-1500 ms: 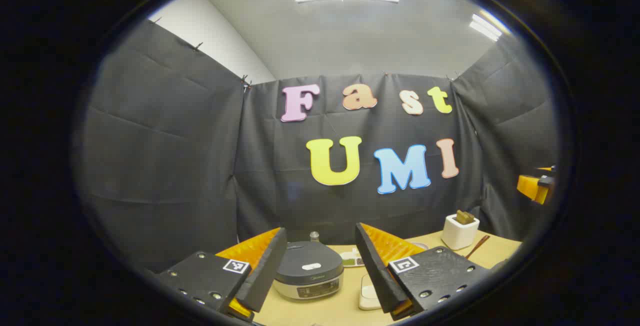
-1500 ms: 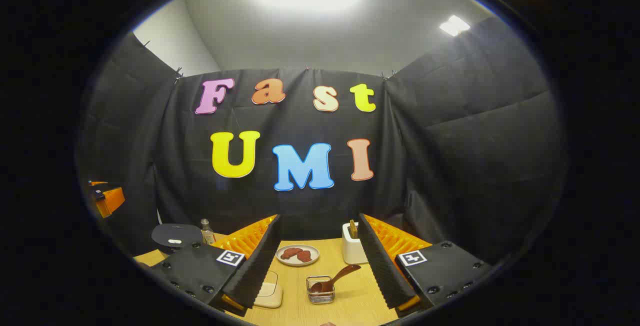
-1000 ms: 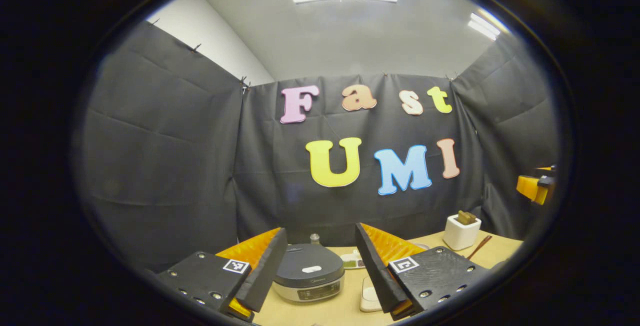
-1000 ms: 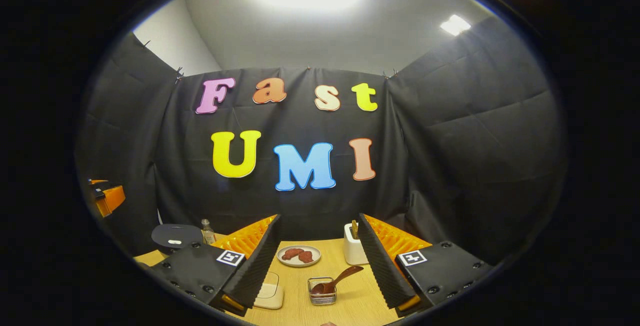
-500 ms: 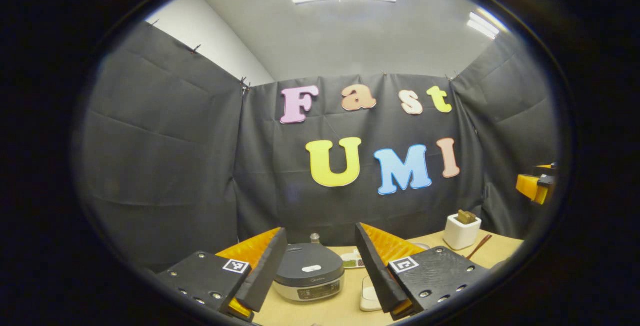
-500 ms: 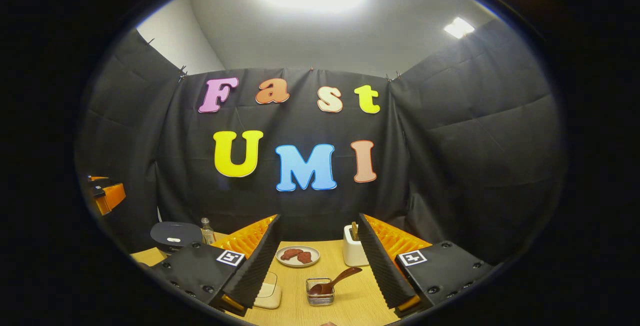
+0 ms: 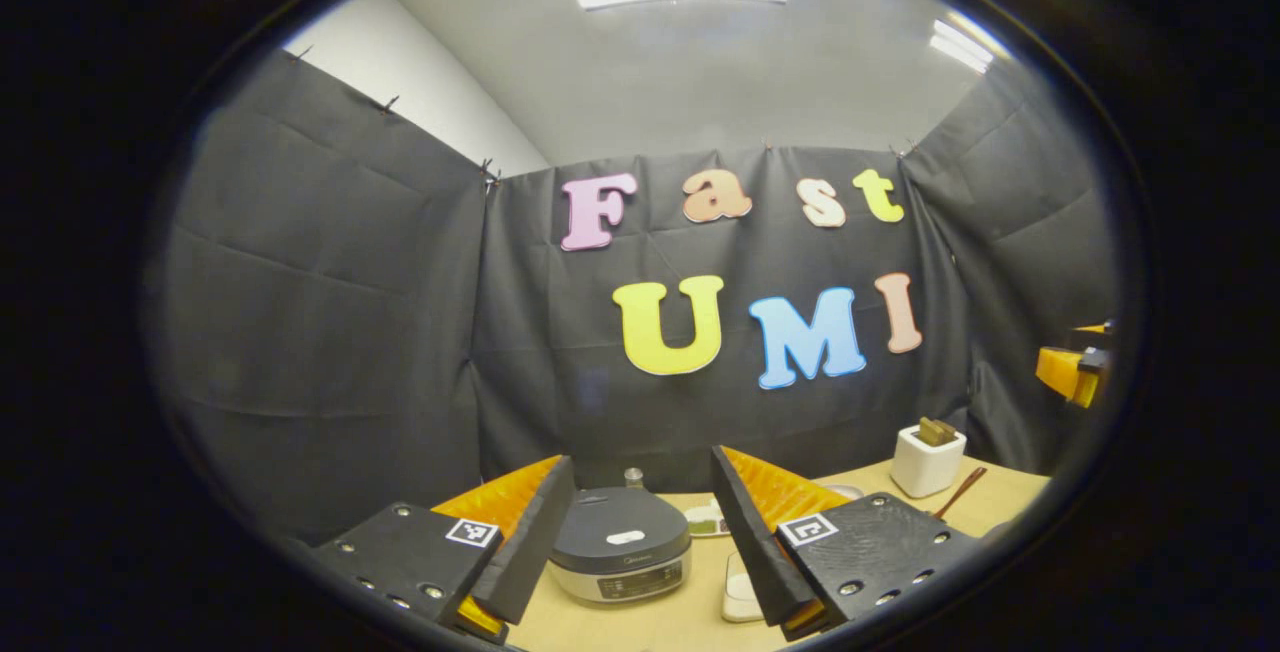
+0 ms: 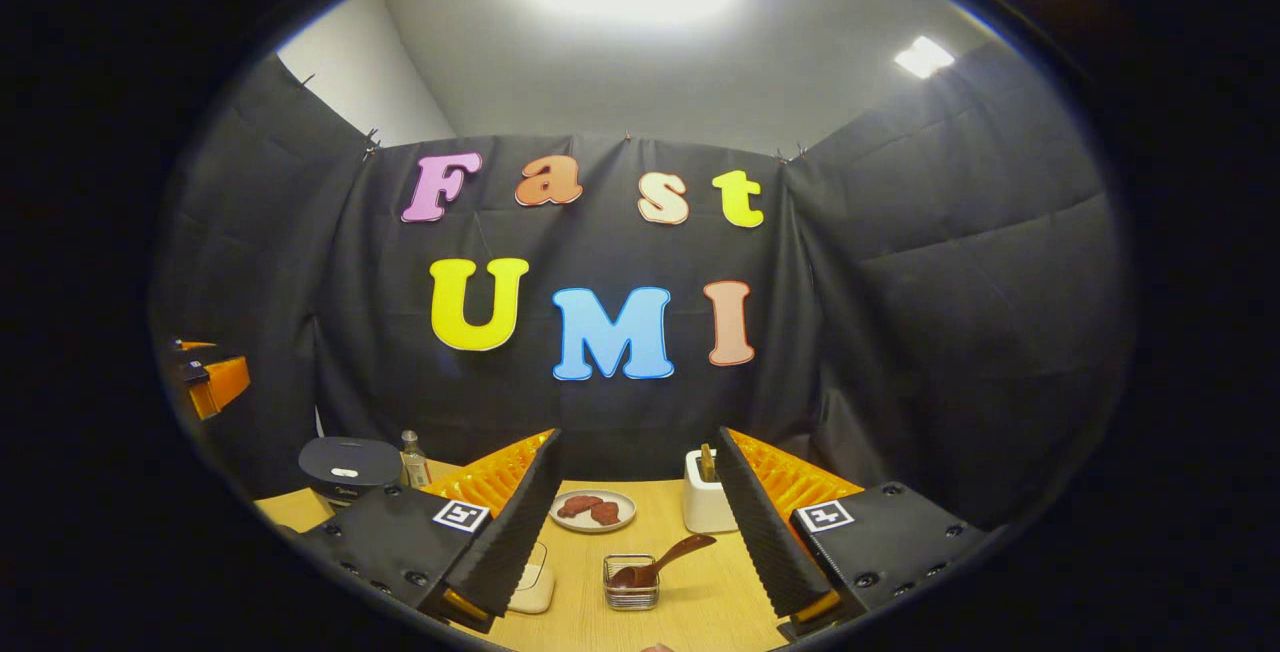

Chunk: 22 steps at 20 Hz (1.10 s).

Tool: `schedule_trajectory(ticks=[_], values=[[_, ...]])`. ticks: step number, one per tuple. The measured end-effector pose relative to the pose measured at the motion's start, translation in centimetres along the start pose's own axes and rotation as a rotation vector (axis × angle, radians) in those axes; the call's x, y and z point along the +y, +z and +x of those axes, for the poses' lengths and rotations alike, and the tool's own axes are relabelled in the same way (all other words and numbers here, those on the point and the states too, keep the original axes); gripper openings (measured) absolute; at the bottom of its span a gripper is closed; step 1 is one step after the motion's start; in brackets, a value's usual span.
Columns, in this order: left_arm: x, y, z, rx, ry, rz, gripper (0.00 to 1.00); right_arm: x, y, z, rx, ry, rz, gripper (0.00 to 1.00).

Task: Close the left gripper, press the button to open the rice cooker; take a wooden spoon from the chopstick holder with the right hand, scoop a spoonful of rice and pour it into the rice cooker, then put the wooden spoon back into the chopstick holder.

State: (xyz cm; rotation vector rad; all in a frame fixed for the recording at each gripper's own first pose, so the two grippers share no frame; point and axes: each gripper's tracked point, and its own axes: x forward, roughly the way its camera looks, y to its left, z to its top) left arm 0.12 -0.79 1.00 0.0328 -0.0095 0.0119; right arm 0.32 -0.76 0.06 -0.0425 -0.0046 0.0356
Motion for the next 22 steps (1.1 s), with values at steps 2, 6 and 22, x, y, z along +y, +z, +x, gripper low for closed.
schedule_trajectory(ticks=[2,6,22], values=[[-0.3,0.0,-0.1,0.004,0.005,-0.006,0.85,-0.4,-0.2,0.3,0.002,0.007,-0.001,0.96],[-1.0,0.2,0.0,0.008,0.015,-0.010,0.87,-1.6,-0.4,0.6,0.006,0.015,0.002,0.96],[-2.5,0.5,2.5,0.019,0.021,0.030,0.45,-3.8,-1.9,2.0,0.004,0.068,0.026,0.95]])
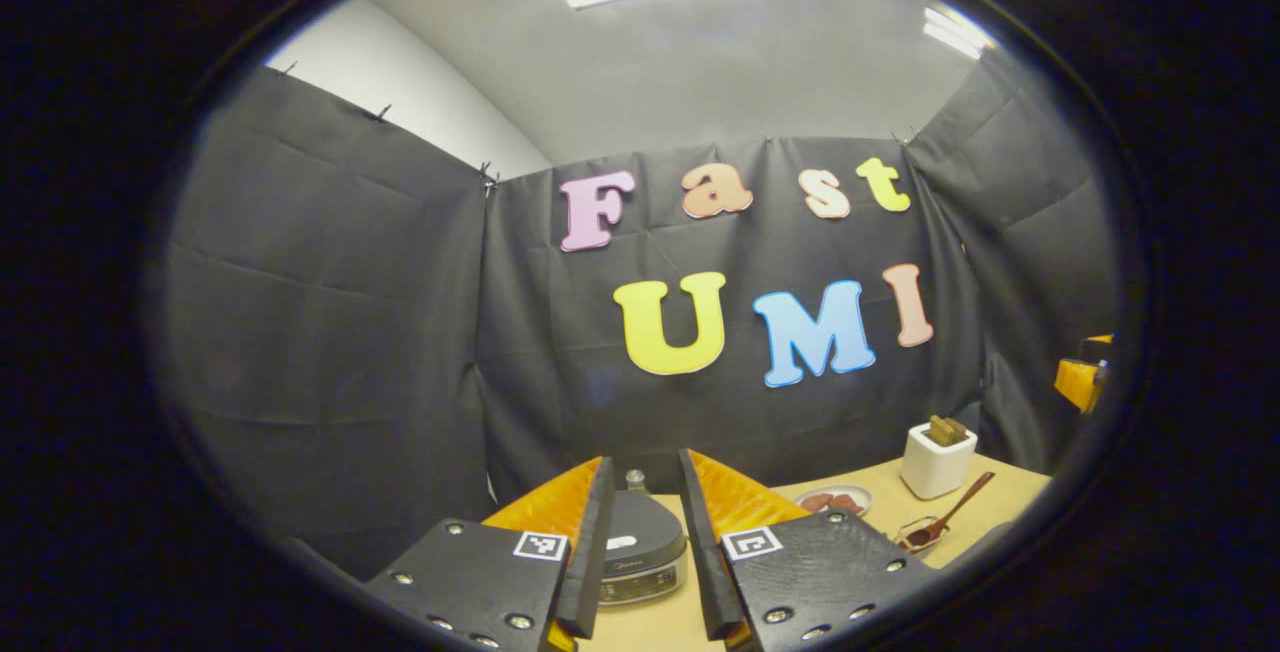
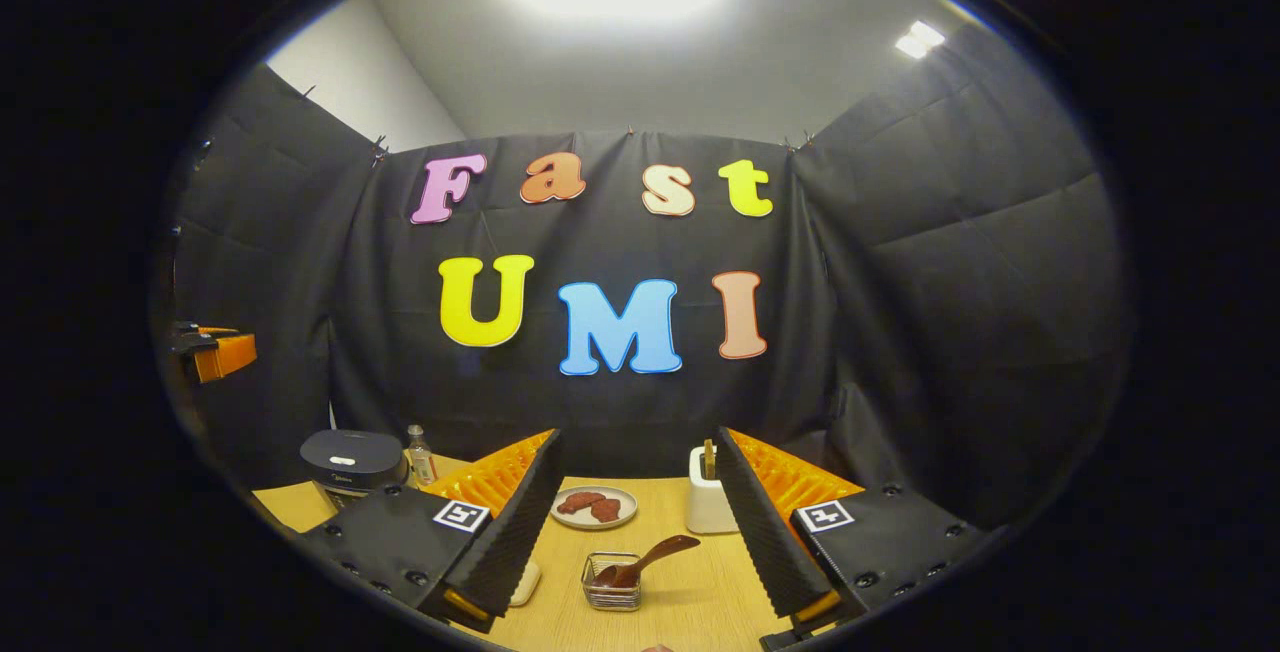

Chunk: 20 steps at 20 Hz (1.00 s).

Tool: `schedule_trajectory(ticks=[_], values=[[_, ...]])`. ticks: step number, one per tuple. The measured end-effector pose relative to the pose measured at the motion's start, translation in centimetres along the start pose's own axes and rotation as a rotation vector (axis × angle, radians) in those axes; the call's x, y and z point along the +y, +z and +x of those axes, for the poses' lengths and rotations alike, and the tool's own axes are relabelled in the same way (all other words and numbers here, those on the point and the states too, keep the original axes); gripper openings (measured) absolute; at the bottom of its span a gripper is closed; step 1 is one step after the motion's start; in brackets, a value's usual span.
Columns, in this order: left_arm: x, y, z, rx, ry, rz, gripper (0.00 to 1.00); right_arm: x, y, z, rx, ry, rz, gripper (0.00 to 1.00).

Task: Close the left gripper, press the button to open the rice cooker; take a wooden spoon from the chopstick holder with the right hand, scoop a spoonful of rice and pour it into the rice cooker, then put the wooden spoon back into the chopstick holder.

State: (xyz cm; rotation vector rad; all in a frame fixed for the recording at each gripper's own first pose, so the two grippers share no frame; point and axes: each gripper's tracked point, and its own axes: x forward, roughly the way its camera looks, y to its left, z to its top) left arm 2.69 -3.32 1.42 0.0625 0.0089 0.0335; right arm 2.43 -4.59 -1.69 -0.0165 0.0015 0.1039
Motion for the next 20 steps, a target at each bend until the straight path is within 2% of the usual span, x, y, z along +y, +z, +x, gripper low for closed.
schedule_trajectory(ticks=[1,3,4,5,6,8,9,14,20], values=[[0.3,-0.4,0.7,0.005,0.012,0.001,0.45,0.1,0.0,0.0,-0.001,-0.002,0.002,0.95],[0.1,-1.2,2.3,0.016,-0.019,-0.013,0.34,0.0,-0.1,0.5,-0.007,-0.028,0.005,0.95],[1.1,-1.8,3.0,0.018,0.019,-0.011,0.29,-0.1,-0.2,0.8,-0.001,-0.044,0.009,0.95],[2.0,-2.2,3.8,0.022,0.027,-0.013,0.11,0.3,-0.4,1.0,0.005,-0.049,0.017,0.93],[2.1,-2.5,4.6,0.030,0.012,-0.030,0.06,0.6,-0.4,1.2,0.004,-0.053,0.020,0.96],[2.5,-4.1,6.2,0.042,0.007,-0.062,0.07,0.8,-0.5,1.9,0.008,-0.075,0.011,0.96],[3.2,-4.6,7.2,0.051,0.008,-0.072,0.01,1.2,-0.7,2.1,0.012,-0.077,0.013,0.95],[4.8,-8.6,11.0,0.102,-0.020,-0.115,0.00,2.3,-1.0,3.3,0.021,-0.103,0.000,0.96],[4.2,-14.3,15.0,0.183,-0.069,-0.126,0.00,3.2,-1.7,4.7,0.046,-0.150,-0.018,0.96]])
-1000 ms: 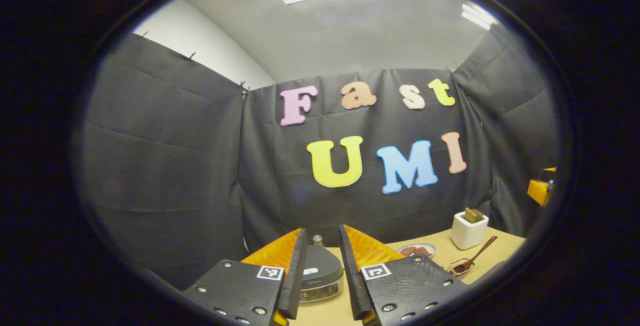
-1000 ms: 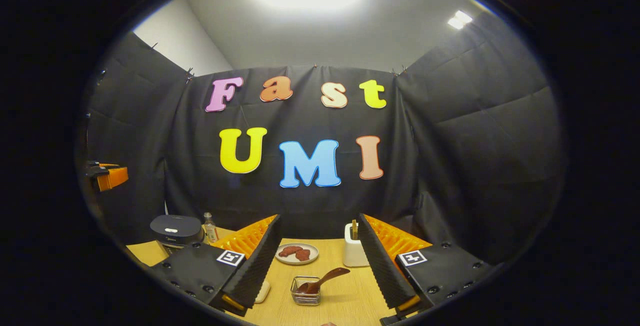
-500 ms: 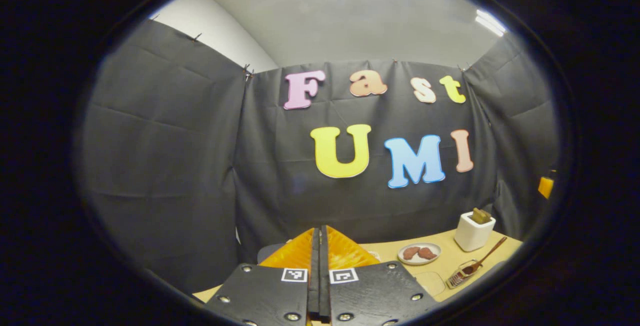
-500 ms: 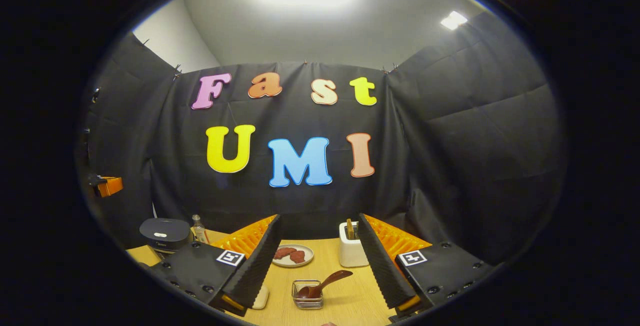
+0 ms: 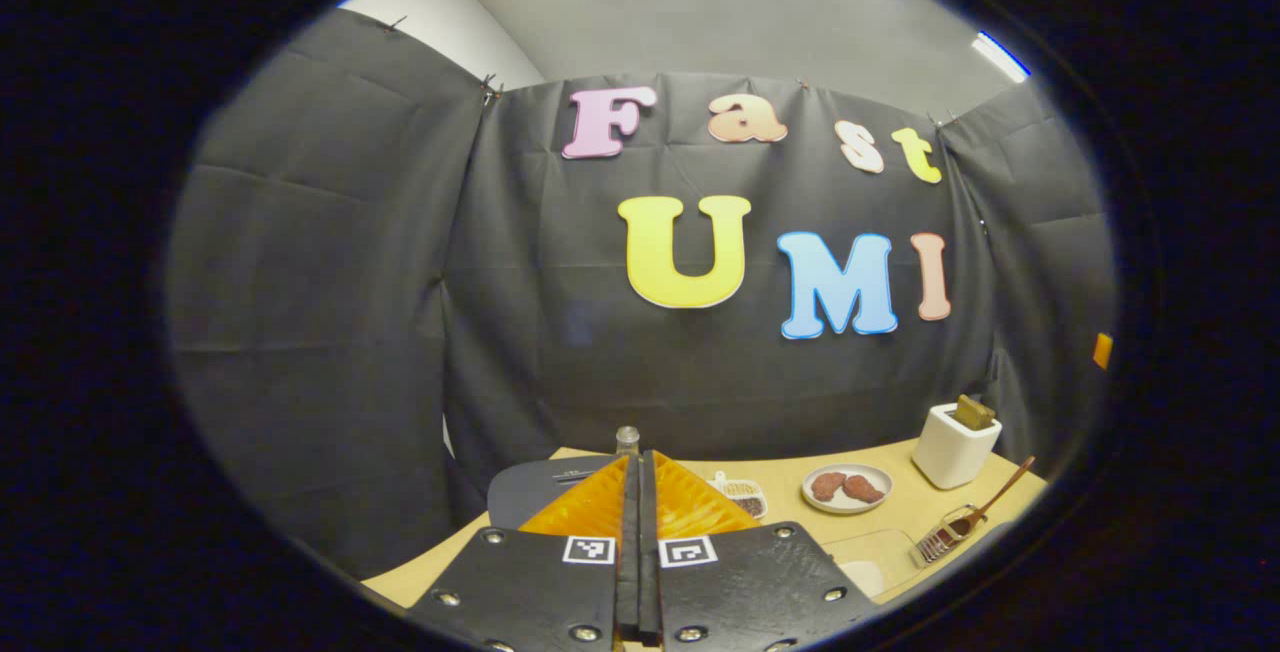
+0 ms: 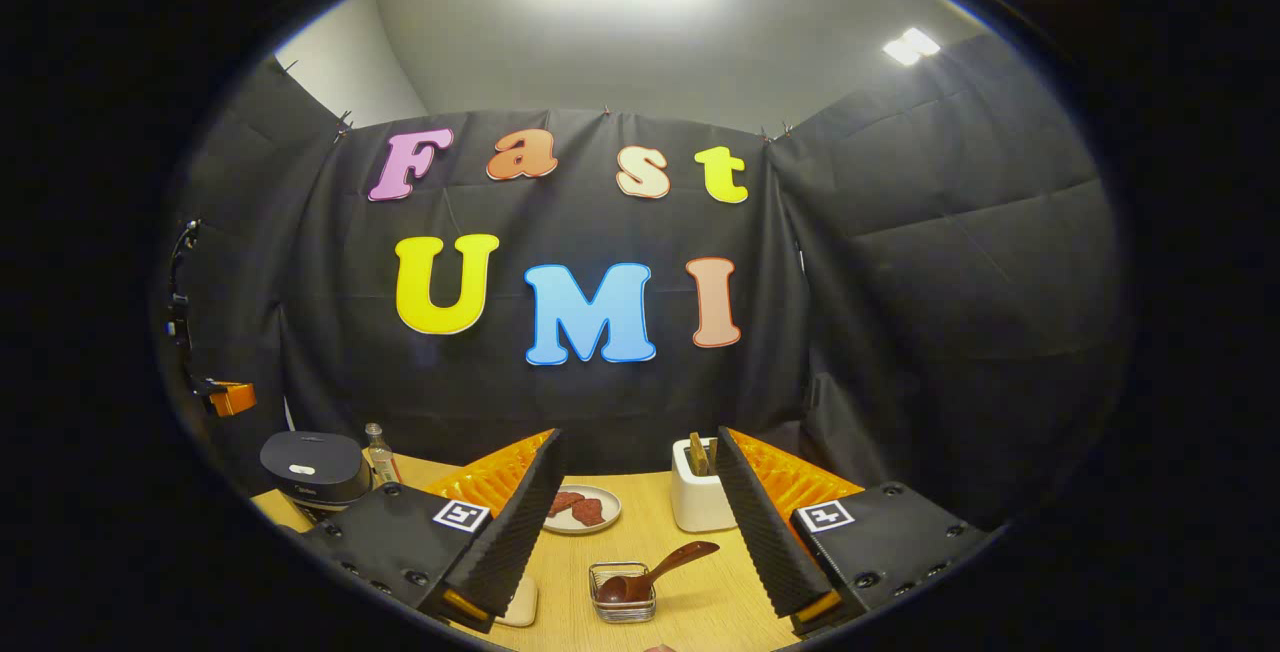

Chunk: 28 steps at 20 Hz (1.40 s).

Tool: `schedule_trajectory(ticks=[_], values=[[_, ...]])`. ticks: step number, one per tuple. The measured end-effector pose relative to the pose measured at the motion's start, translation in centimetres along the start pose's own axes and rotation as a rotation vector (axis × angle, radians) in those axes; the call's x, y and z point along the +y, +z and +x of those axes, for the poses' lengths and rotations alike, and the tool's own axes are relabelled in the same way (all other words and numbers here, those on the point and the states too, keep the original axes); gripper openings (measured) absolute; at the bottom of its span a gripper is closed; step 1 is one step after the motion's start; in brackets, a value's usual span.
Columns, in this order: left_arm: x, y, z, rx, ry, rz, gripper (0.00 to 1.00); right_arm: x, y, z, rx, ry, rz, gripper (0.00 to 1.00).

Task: Close the left gripper, press the button to open the rice cooker; take a wooden spoon from the chopstick holder with the right hand, scoop a spoonful of rice and pour it into the rice cooker, then put the wooden spoon back into the chopstick holder.

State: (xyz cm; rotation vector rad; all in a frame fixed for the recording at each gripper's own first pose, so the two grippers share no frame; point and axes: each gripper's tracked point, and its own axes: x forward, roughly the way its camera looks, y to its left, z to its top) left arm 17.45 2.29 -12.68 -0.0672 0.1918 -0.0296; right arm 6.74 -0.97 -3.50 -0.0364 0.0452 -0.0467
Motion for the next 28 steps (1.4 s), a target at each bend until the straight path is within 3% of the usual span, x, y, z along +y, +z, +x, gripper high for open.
schedule_trajectory(ticks=[12,21,26,28], values=[[0.2,-10.9,5.7,0.190,-0.060,-0.010,0.00,3.0,-0.7,2.4,0.034,-0.011,-0.066,0.96],[-0.1,-14.3,6.3,0.236,-0.071,-0.022,0.02,3.4,-1.0,2.8,0.044,-0.008,-0.089,0.96],[0.2,-14.8,6.1,0.271,-0.066,-0.102,0.03,3.8,-1.3,2.8,0.048,0.002,-0.076,0.96],[0.1,-15.2,6.2,0.272,-0.060,-0.075,0.02,4.2,-1.2,2.7,0.048,0.017,-0.070,0.96]])
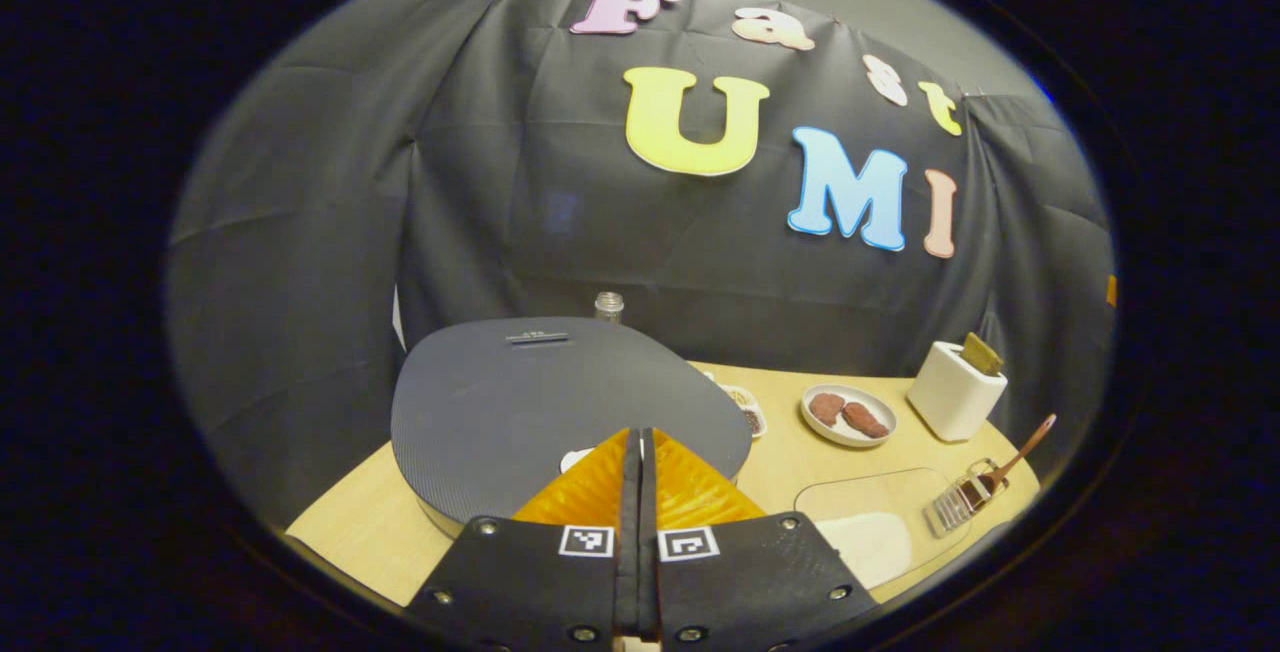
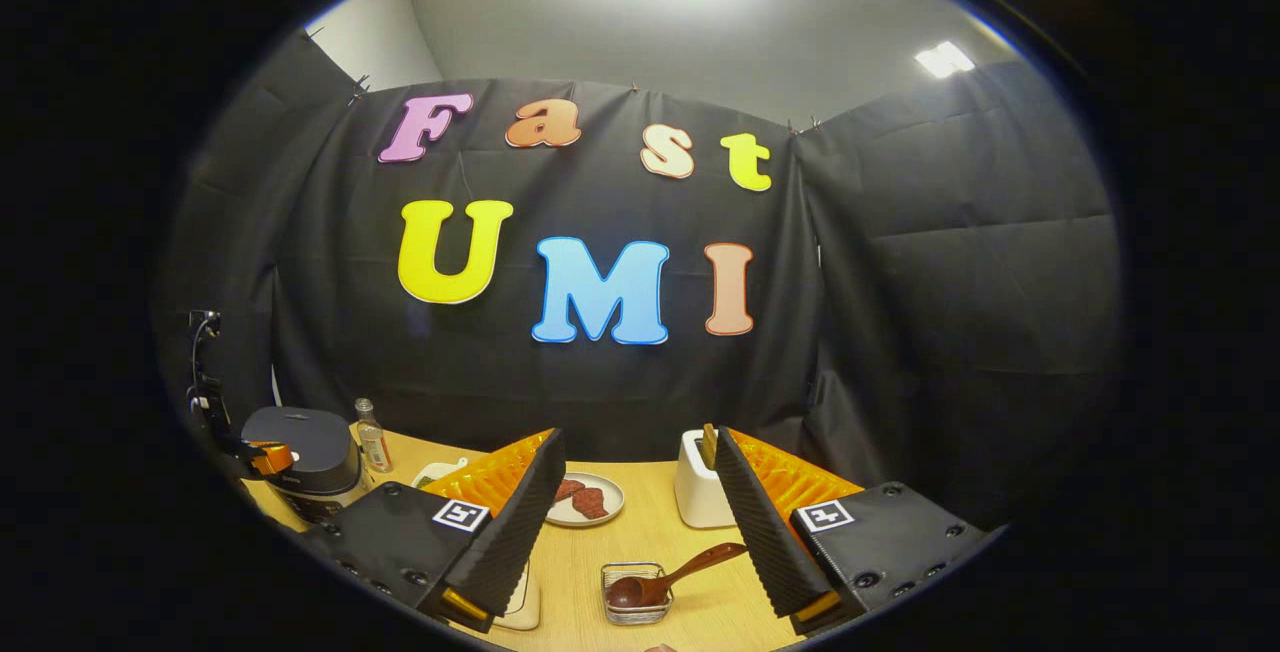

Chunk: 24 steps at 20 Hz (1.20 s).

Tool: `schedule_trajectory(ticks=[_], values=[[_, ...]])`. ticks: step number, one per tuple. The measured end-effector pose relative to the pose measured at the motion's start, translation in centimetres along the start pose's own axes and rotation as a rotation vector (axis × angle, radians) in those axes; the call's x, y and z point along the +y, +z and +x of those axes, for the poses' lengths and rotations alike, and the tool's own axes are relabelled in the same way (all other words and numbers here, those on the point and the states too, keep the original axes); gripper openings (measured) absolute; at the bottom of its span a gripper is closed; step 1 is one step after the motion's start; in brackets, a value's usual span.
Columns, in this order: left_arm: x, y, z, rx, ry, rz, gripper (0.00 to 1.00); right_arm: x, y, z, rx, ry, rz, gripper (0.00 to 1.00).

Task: Close the left gripper, press the button to open the rice cooker; take a wooden spoon from the chopstick holder with the right hand, scoop a spoonful of rice and pour it into the rice cooker, then put the wooden spoon back into the chopstick holder.

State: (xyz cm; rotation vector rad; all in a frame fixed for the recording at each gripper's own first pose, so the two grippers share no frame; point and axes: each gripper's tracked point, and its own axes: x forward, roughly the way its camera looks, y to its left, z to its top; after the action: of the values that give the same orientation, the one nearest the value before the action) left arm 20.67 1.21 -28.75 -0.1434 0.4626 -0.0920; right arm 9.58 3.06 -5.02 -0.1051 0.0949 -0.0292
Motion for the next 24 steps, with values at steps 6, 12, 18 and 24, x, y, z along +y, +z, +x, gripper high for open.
schedule_trajectory(ticks=[6,12,18,24], values=[[0.2,-0.2,0.0,0.129,-0.040,-0.116,0.02,-0.4,1.0,-0.8,-0.037,0.011,0.010,0.96],[0.3,2.6,-0.9,0.029,-0.018,-0.054,0.04,-1.9,1.3,-1.8,-0.049,-0.001,0.016,0.96],[0.9,10.1,-3.0,-0.135,0.026,0.033,0.00,-3.1,1.1,-2.4,-0.049,-0.016,0.042,0.96],[0.5,17.9,-7.7,-0.339,0.069,0.085,0.00,-3.4,0.5,-2.0,-0.039,-0.008,0.055,0.96]])
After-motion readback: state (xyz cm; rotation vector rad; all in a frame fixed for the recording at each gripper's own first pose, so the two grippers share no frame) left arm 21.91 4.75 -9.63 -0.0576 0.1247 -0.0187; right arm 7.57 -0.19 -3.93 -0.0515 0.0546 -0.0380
